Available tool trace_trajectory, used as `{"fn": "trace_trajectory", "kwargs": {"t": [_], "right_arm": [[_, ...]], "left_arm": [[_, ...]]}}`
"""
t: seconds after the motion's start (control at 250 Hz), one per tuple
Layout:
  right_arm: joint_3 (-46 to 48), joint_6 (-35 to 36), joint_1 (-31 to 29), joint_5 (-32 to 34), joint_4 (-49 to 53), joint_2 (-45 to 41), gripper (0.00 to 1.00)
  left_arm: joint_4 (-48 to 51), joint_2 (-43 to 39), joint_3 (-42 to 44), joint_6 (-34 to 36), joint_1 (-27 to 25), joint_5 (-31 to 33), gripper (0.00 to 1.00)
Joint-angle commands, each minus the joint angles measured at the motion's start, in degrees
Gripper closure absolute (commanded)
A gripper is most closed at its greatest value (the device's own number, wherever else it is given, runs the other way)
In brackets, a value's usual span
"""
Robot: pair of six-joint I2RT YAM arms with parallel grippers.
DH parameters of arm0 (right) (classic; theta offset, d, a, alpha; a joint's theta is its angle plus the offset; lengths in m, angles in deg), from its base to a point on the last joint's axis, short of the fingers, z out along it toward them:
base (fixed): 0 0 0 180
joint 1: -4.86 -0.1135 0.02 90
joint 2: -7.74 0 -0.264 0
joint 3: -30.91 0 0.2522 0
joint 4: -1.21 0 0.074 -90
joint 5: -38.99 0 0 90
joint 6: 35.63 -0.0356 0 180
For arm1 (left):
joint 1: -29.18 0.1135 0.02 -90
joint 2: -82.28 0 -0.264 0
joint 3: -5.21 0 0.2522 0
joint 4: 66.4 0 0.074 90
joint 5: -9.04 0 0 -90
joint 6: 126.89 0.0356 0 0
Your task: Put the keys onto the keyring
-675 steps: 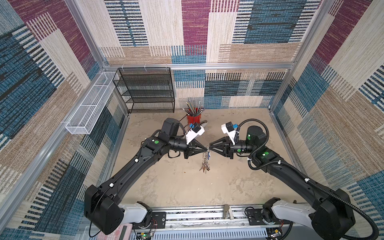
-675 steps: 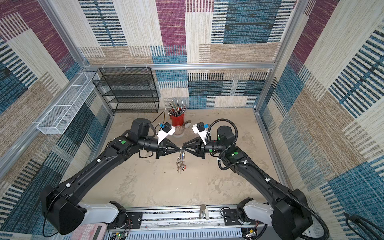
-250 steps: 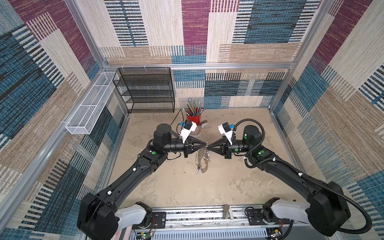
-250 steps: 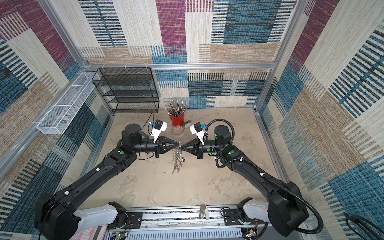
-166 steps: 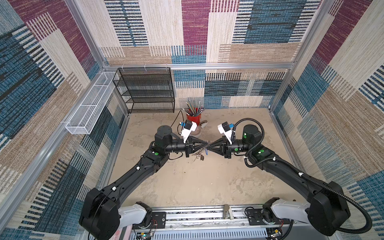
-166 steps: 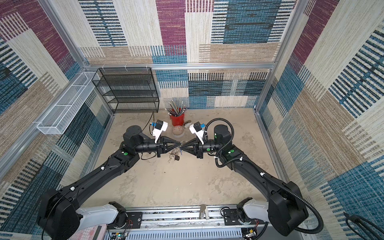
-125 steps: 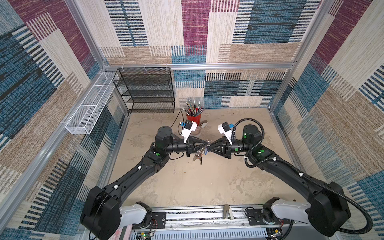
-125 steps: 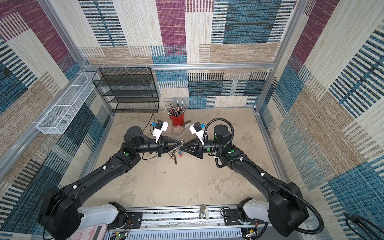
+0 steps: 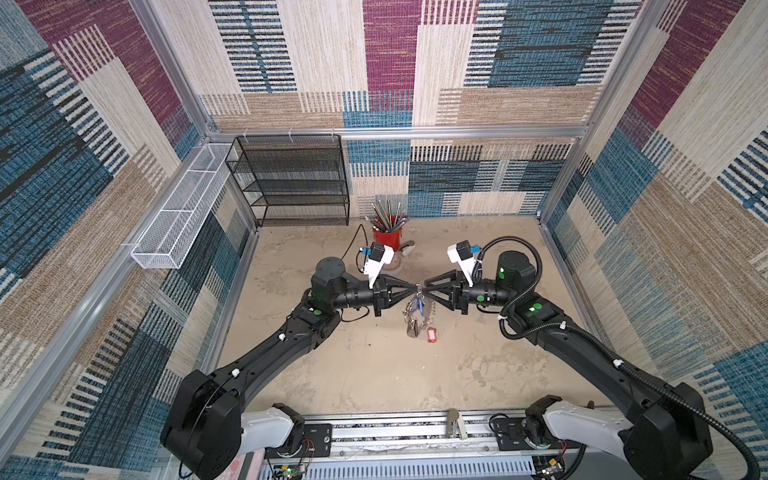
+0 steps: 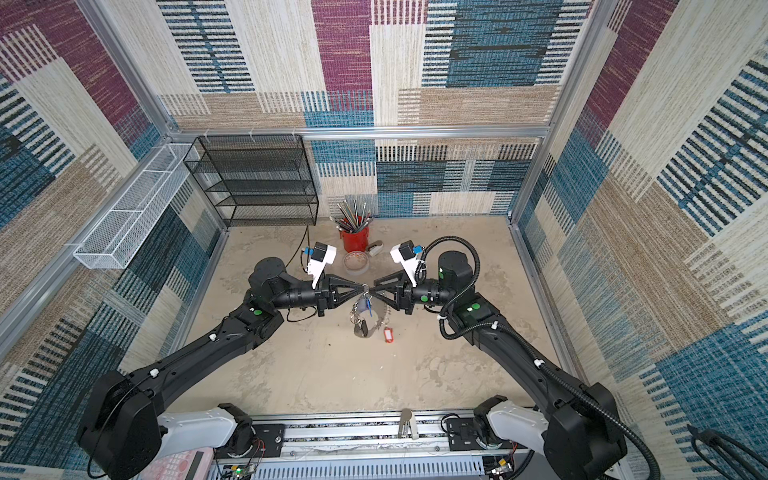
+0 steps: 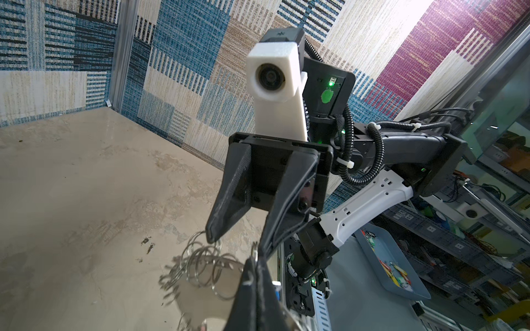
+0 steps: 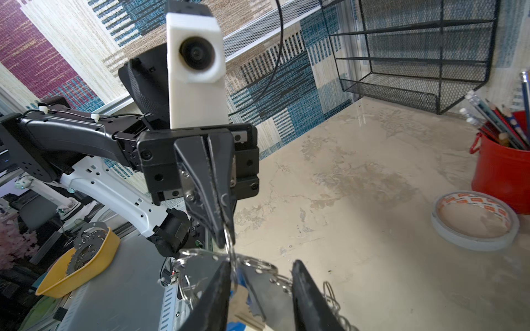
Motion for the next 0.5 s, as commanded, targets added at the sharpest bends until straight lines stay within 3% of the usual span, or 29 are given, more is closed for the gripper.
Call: {"fn": "trace_trajectory", "kwargs": {"t": [0.0, 0.496], "right_arm": [[0.14, -0.79, 0.42, -0.41, -0.39, -1.33, 0.61], [-1.62, -2.93, -0.29, -5.22, -5.33, 2.81, 0.62]], "left_arm": [[-4.31, -0.07, 0.27, -1.24, 0.07, -1.07, 1.00], [-8.63, 1.15, 0.57, -3.70, 0.01, -3.02, 1.00]]}}
